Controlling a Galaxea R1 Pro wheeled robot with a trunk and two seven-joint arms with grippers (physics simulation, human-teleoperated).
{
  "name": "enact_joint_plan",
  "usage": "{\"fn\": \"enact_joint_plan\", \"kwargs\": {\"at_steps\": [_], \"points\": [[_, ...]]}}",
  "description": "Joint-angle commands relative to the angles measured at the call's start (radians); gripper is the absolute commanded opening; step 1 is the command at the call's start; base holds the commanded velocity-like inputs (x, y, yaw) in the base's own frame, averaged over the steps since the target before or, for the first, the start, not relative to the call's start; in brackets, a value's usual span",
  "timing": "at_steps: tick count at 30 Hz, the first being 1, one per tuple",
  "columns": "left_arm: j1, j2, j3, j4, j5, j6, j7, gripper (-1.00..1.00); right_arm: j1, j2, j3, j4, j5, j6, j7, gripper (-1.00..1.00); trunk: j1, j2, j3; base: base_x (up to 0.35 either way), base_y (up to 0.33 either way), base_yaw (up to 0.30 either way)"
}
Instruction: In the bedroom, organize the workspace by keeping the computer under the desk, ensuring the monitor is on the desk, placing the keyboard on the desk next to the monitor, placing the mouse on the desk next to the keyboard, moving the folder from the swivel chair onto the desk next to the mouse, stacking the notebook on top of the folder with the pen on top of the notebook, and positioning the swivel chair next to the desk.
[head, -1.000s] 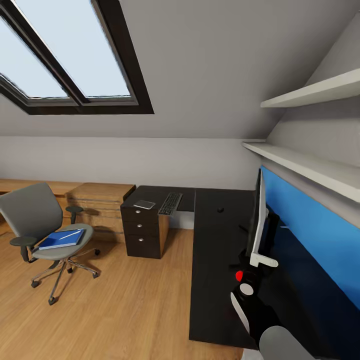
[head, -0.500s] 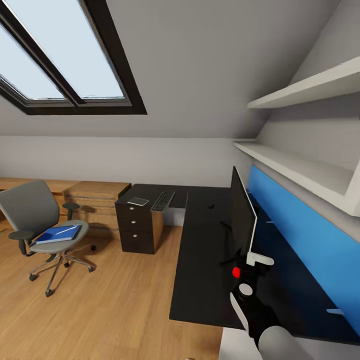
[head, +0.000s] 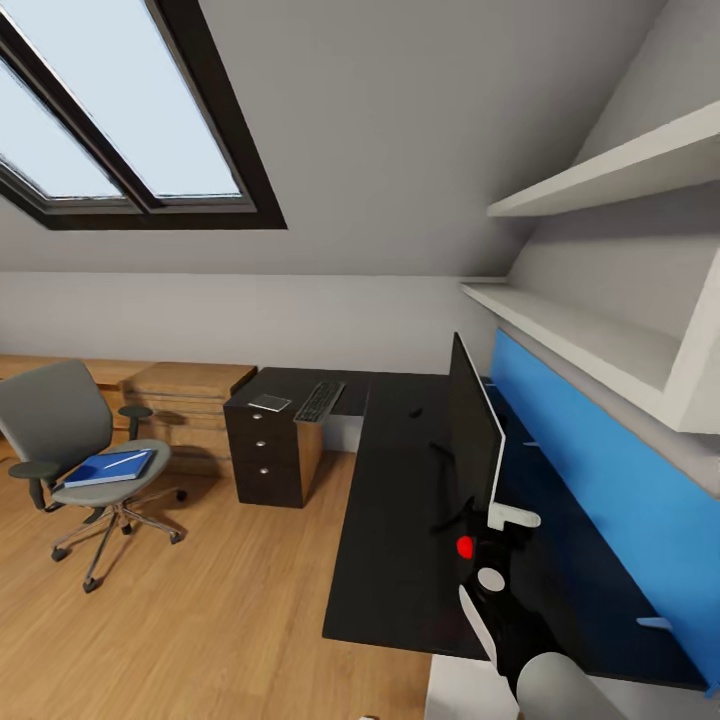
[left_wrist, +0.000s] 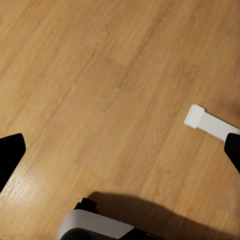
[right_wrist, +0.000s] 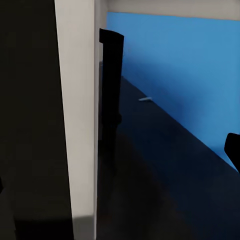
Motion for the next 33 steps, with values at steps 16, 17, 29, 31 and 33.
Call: {"fn": "enact_joint_plan", "kwargs": {"at_steps": [16,17,29,31,33], "points": [[0.000,0.002,-0.003,0.000,0.008,0.004,0.009,1.00,-0.001,0.000,0.000,0.001,0.009,0.001,-0.004,1.00,0.000,-0.001,-0.002,-0.031,-0.023,0.000],[0.000,0.002,-0.003,0.000,0.008,0.004,0.009,1.00,-0.001,0.000,0.000,0.001,0.009,0.001,-0.004,1.00,0.000,-0.001,-0.002,-0.004,-0.002,0.000],[0.000,0.001,-0.003,0.000,0.008,0.004,0.009,1.00,-0.001,0.000,0.000,0.002,0.010,0.002,0.018,1.00,0.000,-0.001,-0.002,-0.065,-0.059,0.000],[0.000,0.001,-0.003,0.000,0.008,0.004,0.009,1.00,-0.001,0.000,0.000,0.002,0.010,0.002,0.019,1.00,0.000,-0.001,-0.002,-0.010,-0.009,0.000],[0.000,0.002,-0.003,0.000,0.008,0.004,0.009,1.00,-0.001,0.000,0.000,0.002,0.010,0.002,0.020,1.00,0.000,-0.001,-0.002,-0.006,-0.005,0.000]]}}
